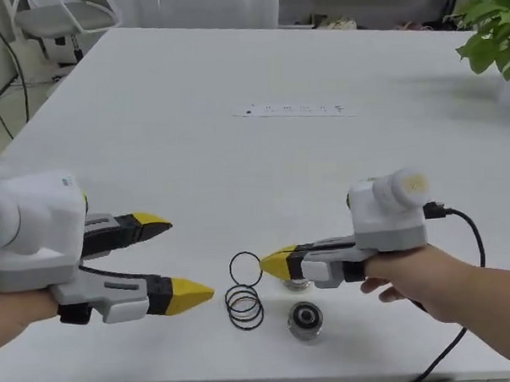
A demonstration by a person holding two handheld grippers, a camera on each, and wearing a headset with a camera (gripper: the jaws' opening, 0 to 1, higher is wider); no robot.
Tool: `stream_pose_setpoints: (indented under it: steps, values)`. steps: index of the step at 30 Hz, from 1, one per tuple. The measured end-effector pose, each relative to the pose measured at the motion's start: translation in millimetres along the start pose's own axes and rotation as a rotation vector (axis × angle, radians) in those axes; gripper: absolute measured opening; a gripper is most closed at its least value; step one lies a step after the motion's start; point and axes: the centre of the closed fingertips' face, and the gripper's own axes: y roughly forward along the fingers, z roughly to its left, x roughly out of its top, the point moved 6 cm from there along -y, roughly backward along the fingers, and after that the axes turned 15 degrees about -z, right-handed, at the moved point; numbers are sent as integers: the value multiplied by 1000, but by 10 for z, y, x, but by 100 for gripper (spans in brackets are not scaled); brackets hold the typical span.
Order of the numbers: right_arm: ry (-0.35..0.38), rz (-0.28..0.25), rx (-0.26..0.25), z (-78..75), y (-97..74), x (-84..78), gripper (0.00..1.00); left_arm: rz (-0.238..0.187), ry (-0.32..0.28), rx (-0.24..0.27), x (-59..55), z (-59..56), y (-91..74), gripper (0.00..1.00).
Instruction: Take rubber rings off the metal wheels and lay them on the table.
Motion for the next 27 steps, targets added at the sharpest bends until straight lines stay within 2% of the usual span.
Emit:
stream_pose_setpoints:
  steps: [13, 22, 27]
  values:
    - [21, 50, 0, -5, 137, -135, 0, -5, -15, 31, -30, 40, -105, 66]
    - [66, 40, -12, -41, 161, -144, 0, 0, -21, 40, -55, 59, -144, 66]
    - [73, 51, -19, -53, 171, -182, 0, 0, -22, 42, -61, 63, -153, 66]
